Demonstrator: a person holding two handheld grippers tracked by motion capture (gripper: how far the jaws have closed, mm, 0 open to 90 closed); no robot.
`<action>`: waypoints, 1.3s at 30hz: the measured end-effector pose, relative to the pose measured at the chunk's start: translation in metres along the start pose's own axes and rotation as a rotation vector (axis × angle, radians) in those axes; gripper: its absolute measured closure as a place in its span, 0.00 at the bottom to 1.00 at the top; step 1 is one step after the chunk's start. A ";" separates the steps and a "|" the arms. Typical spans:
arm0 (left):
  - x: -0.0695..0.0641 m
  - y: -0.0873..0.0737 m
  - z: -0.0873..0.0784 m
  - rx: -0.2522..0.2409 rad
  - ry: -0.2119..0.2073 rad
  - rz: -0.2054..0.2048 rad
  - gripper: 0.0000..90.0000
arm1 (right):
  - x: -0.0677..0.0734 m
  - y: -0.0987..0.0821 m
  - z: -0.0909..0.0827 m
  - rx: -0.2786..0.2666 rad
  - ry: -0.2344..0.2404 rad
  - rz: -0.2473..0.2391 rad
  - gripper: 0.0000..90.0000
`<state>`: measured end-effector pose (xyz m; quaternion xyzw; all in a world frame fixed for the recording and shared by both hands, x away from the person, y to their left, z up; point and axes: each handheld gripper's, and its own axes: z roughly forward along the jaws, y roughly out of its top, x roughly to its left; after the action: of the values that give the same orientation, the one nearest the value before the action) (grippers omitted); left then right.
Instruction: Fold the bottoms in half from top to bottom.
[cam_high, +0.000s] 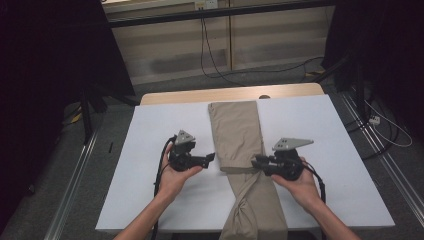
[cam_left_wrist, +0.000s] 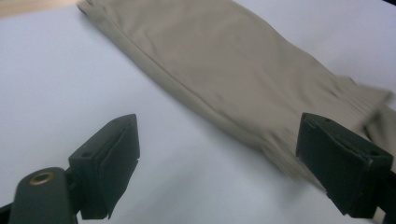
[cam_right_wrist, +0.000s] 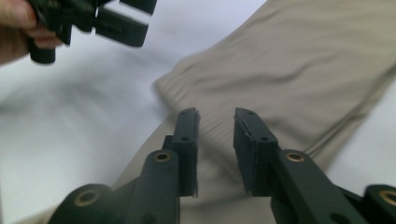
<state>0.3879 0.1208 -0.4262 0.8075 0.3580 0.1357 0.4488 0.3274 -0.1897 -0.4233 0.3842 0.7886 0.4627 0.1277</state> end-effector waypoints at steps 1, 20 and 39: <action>-0.004 -0.005 -0.005 0.010 -0.008 0.005 0.16 | 0.008 -0.004 0.000 0.022 0.010 -0.011 0.80; -0.029 -0.035 -0.012 0.022 -0.073 0.065 0.18 | 0.093 -0.042 0.033 0.203 0.111 -0.389 0.55; -0.033 -0.035 -0.010 0.030 -0.053 0.038 0.19 | 0.003 0.029 0.025 -0.080 -0.023 0.078 0.94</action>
<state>0.3436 0.1161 -0.4463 0.8241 0.3327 0.1171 0.4432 0.3537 -0.1637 -0.4125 0.4144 0.7525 0.4940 0.1340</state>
